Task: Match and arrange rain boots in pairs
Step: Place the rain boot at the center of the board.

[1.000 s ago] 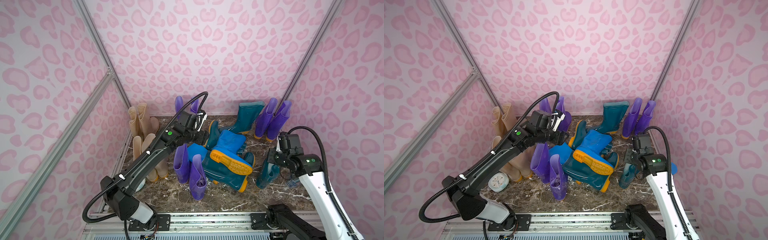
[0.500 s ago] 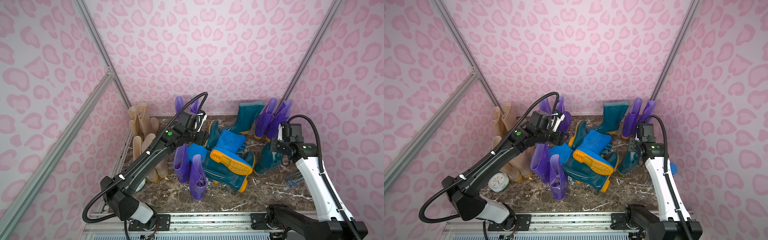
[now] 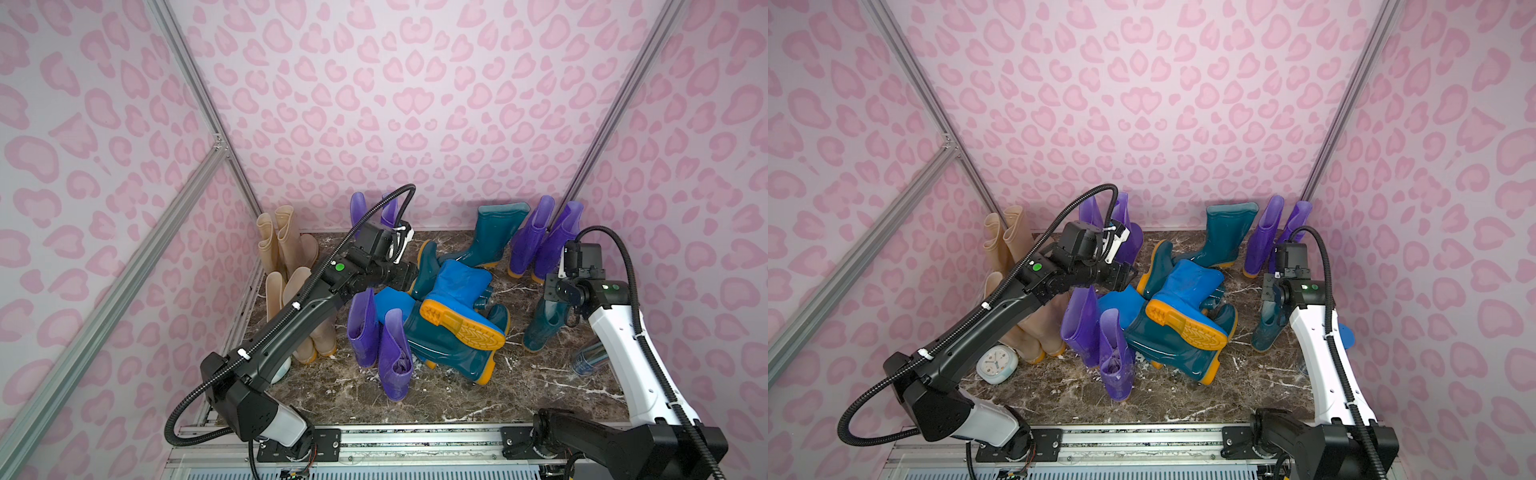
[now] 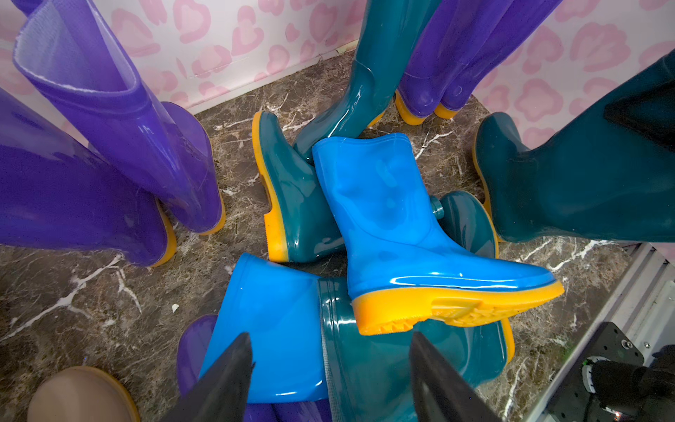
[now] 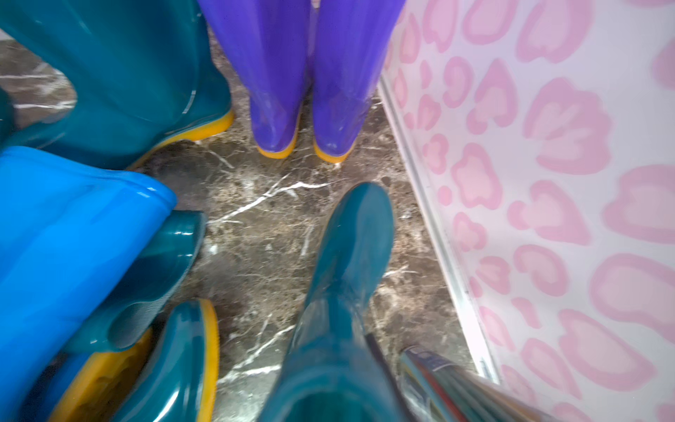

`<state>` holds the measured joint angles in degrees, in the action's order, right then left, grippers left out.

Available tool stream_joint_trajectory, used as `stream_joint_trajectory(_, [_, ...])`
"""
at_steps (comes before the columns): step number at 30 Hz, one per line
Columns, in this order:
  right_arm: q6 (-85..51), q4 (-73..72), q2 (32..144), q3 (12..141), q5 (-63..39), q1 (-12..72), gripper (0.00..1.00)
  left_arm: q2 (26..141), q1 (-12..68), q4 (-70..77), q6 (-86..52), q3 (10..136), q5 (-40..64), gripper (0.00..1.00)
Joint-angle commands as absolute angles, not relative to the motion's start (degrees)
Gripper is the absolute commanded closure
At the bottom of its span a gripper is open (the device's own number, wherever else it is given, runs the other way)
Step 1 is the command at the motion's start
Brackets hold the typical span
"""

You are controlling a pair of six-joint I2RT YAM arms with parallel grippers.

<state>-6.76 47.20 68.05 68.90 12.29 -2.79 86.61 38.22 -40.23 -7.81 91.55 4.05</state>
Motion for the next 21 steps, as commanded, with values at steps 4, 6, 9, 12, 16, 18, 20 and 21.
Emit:
stream_joint_trajectory(4, [-8.27, 47.86, 66.59, 72.31, 17.89, -2.74, 0.52, 85.69, 38.06, -38.66, -7.86, 91.76, 4.26, 0.31])
stream_joint_trajectory(6, [-8.72, 48.93, 65.32, 73.7, 16.65, -2.6, 0.47, 85.46, 38.06, -38.73, -7.76, 91.84, 4.01, 0.3])
stream_joint_trajectory(9, [-8.92, 48.4, 62.42, 74.58, 16.41, -2.07, 0.4, 85.24, 37.96, -38.71, -7.78, 91.85, 3.98, 0.3])
stream_joint_trajectory(12, [-7.92, 49.23, 62.37, 74.26, 17.05, -2.03, 0.41, 85.34, 37.89, -38.71, -7.92, 91.78, 4.4, 0.3])
stream_joint_trajectory(16, [-10.56, 50.81, 62.17, 74.14, 14.1, -1.46, 0.36, 85.43, 37.79, -38.43, -8.19, 91.76, 5.06, 0.3])
stream_joint_trajectory(18, [-13.85, 51.17, 60.43, 75.92, 12.63, 2.21, 0.28, 85.56, 37.8, -38.66, -8.13, 91.78, 4.53, 0.3])
stream_joint_trajectory(20, [-19.06, 51.96, 59.0, 76.11, 13.93, 8.98, 0.25, 85.45, 37.79, -38.85, -8.2, 91.93, 4.48, 0.31])
stream_joint_trajectory(21, [-22.65, 52.72, 58.44, 75.46, 15.12, 12.93, 0.23, 85.44, 37.79, -38.76, -8.19, 91.93, 4.61, 0.3])
